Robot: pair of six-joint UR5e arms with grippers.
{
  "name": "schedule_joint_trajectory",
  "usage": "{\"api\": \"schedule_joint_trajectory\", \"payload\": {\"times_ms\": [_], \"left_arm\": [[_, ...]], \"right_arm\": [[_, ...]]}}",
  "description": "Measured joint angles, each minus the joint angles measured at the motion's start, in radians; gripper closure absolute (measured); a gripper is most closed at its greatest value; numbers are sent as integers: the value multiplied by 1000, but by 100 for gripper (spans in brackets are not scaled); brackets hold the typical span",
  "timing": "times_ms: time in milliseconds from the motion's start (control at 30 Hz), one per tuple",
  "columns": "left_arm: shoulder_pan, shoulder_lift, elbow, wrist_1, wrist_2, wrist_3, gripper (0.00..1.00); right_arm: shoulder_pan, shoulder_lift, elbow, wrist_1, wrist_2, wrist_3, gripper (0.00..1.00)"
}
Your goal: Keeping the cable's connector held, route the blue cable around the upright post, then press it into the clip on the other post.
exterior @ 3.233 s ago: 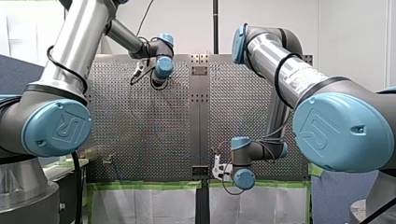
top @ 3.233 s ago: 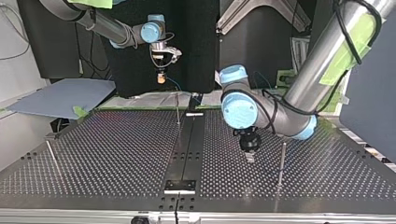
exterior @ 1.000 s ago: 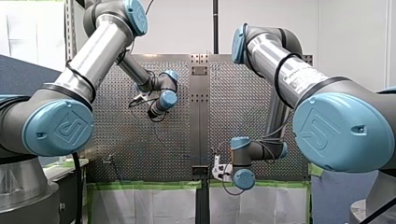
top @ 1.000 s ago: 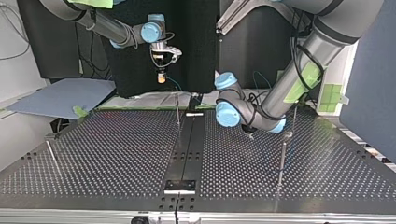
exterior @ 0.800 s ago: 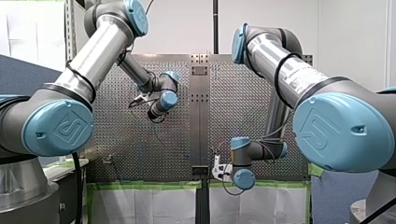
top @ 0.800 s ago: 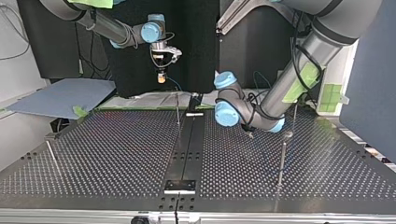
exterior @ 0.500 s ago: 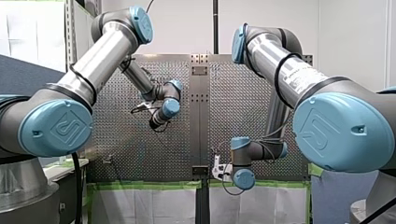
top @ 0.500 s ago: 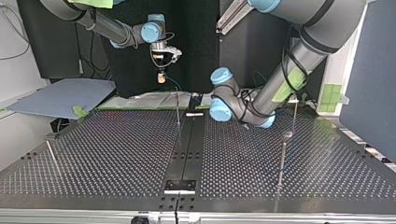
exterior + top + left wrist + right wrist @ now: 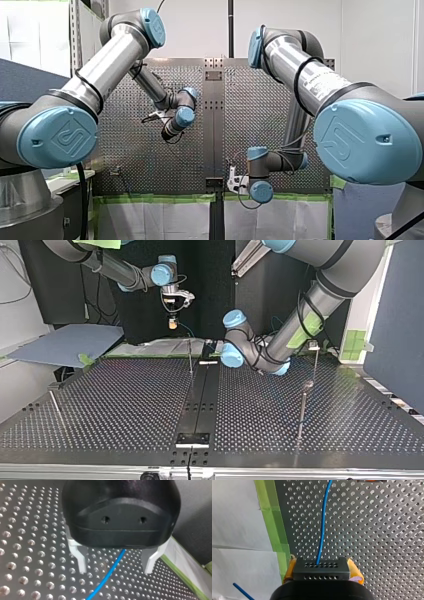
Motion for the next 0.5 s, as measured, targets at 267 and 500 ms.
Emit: {"api": "schedule_joint_trajectory", "payload": {"times_ms": [267, 500], "left_arm": [[6, 0, 0, -62, 65, -63, 0], [10, -22, 0, -119, 123, -121, 0]], "right_arm": [[-1, 0, 0, 1, 0, -2, 100], [-1, 0, 1, 1, 0, -3, 100]]}}
